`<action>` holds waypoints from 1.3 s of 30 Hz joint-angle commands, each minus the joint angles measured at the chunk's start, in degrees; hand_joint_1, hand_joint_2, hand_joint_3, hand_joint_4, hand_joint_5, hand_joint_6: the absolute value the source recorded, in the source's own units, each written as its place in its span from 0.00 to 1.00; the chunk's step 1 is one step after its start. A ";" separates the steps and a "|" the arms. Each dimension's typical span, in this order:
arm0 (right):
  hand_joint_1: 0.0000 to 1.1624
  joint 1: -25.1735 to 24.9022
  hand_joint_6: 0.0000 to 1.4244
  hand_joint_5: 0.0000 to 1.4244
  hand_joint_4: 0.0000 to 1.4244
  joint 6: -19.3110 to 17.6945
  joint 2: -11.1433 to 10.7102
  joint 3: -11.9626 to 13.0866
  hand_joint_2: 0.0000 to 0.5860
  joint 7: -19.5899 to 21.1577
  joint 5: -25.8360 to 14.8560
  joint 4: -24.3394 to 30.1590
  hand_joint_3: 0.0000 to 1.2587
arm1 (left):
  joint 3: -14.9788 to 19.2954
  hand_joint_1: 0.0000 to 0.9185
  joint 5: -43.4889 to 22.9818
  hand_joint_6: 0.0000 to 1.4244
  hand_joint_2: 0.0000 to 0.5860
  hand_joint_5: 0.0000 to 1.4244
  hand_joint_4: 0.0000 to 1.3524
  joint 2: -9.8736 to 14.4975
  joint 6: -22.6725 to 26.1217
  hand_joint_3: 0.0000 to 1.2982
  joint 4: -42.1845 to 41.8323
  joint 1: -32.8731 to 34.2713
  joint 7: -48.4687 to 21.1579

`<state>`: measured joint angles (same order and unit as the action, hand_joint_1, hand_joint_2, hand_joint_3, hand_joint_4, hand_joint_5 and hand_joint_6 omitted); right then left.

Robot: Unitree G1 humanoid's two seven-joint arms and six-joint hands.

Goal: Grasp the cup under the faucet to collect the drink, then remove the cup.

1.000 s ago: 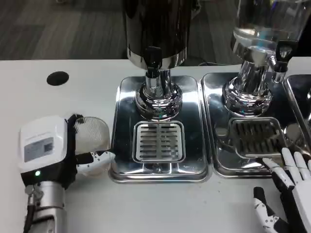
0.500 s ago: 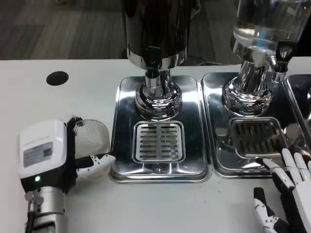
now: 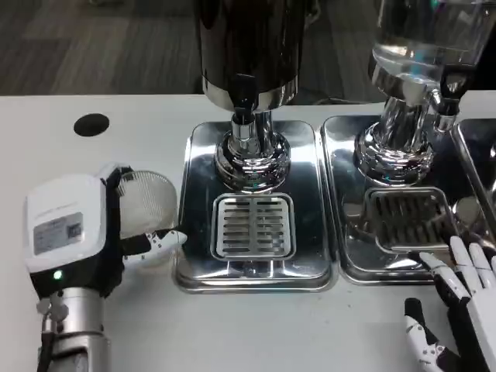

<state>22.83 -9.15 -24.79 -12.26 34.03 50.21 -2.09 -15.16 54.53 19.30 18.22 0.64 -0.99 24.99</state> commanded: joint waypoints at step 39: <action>0.19 2.49 0.00 0.00 0.00 -0.50 0.00 3.70 0.81 -1.91 -0.57 6.69 0.17 | -12.90 0.26 3.06 0.86 0.16 0.66 0.49 -11.16 1.90 0.54 21.91 19.24 5.03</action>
<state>25.03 -9.12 -24.81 -9.21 31.56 50.07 4.91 -27.99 57.71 7.72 20.64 23.00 18.44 28.86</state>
